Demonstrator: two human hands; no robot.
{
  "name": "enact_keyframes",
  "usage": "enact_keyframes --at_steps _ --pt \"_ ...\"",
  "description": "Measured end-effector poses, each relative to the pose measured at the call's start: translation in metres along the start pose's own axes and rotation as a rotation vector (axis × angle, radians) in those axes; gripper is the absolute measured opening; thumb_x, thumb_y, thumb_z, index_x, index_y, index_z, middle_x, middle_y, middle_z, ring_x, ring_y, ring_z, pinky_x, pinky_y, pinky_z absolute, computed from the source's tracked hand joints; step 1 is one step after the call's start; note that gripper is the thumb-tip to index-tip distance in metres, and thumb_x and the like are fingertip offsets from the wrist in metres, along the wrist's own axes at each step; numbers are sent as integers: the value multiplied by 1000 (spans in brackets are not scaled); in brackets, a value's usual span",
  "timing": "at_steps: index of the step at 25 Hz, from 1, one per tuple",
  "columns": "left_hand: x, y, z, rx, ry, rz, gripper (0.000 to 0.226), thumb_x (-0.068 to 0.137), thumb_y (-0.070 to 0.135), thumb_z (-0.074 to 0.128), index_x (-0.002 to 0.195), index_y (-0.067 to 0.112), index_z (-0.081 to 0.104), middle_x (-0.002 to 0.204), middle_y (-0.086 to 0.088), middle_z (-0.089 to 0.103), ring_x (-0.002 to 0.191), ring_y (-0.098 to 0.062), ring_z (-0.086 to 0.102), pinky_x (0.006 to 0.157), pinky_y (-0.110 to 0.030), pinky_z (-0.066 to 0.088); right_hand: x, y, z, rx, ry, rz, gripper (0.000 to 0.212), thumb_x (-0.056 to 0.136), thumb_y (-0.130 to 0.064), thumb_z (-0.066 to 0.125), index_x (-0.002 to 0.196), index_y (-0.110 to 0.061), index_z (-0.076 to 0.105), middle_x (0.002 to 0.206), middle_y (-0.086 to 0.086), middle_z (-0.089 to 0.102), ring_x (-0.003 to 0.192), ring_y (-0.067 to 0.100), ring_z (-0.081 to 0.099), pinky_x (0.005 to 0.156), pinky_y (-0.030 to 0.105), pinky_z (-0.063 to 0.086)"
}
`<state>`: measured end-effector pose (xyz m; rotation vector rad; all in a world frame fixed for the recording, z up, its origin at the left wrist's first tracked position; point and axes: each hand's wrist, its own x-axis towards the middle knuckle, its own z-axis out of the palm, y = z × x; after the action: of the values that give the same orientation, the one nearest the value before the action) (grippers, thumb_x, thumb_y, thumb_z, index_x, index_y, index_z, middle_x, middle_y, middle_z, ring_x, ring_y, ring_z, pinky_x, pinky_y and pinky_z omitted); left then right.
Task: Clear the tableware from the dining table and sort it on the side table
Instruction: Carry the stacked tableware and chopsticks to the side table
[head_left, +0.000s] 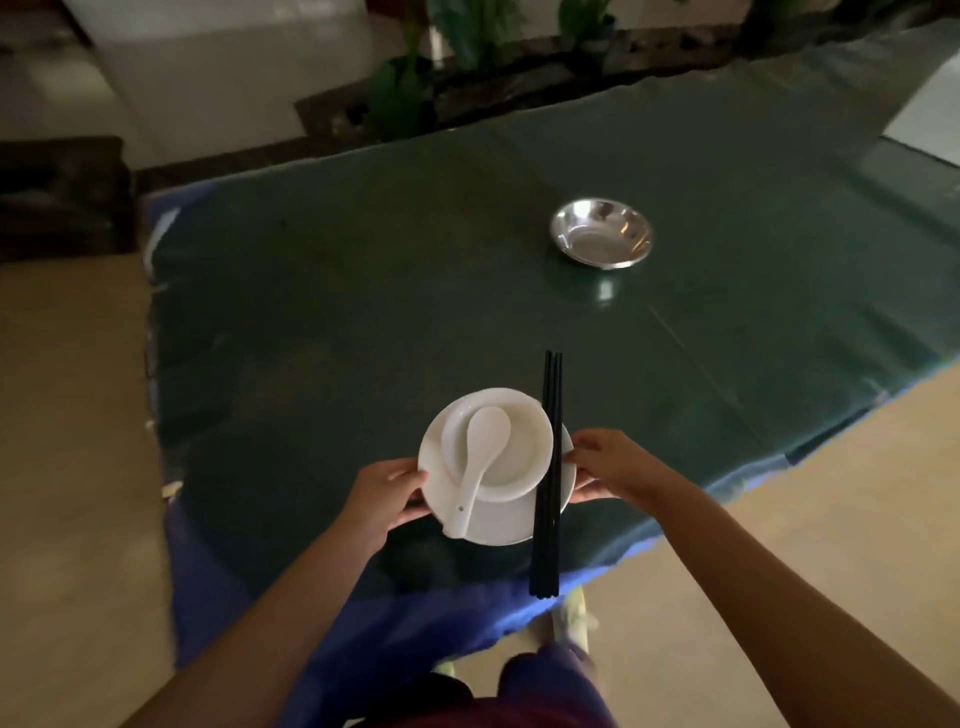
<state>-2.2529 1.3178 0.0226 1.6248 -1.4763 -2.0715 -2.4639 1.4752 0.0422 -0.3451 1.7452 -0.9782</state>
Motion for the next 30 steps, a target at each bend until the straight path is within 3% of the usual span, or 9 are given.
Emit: enact_keyframes --at_steps 5,9,11,22,25,27,29,30 --pt "28 -8 42 -106 183 -37 28 88 1 51 113 4 63 106 -18 67 91 -28 66 77 -39 55 81 -20 -40 -164 -182 11 17 85 -5 55 101 -3 60 88 16 70 77 25 71 61 28 59" --pt "35 -13 61 -183 296 -60 28 88 -1 52 114 0 61 104 -18 67 85 -26 67 67 -34 56 121 -23 -52 -231 -320 56 18 85 -6 55 103 -6 60 89 16 71 77 24 71 62 29 60" --pt "37 -16 66 -181 337 -83 28 88 -1 53 114 0 61 104 -18 66 86 -27 67 71 -37 56 133 -21 -54 -258 -353 76 18 85 -5 55 103 -5 59 89 16 71 76 23 72 61 29 60" --pt "43 -34 72 -114 411 -95 30 88 2 56 118 5 59 103 -12 65 85 -22 65 77 -38 55 155 -12 -56 -322 -458 146 19 86 -5 55 104 -10 56 95 16 70 79 24 72 65 32 60" --pt "45 -33 63 -7 347 -96 30 87 6 59 118 6 60 103 -13 66 82 -20 65 73 -34 55 156 -12 -58 -331 -474 156 20 86 -4 55 105 -9 56 98 17 70 82 24 72 70 33 60" --pt "46 -30 60 216 331 -71 28 87 12 61 114 9 64 97 -9 66 78 -16 64 68 -27 54 154 -15 -60 -347 -457 139 21 87 -5 56 107 -9 57 101 18 69 83 23 71 69 29 60" --pt "47 -29 59 575 442 42 22 87 18 60 108 12 67 94 -9 65 76 -15 59 71 -27 49 153 -19 -63 -443 -482 109 23 89 -11 57 111 -11 56 103 16 68 84 22 70 68 25 59" --pt "44 -32 58 644 544 86 21 88 20 58 105 12 68 95 -9 64 79 -18 58 75 -29 47 152 -23 -64 -510 -517 111 24 90 -15 56 114 -12 55 103 15 68 84 22 70 67 25 59"
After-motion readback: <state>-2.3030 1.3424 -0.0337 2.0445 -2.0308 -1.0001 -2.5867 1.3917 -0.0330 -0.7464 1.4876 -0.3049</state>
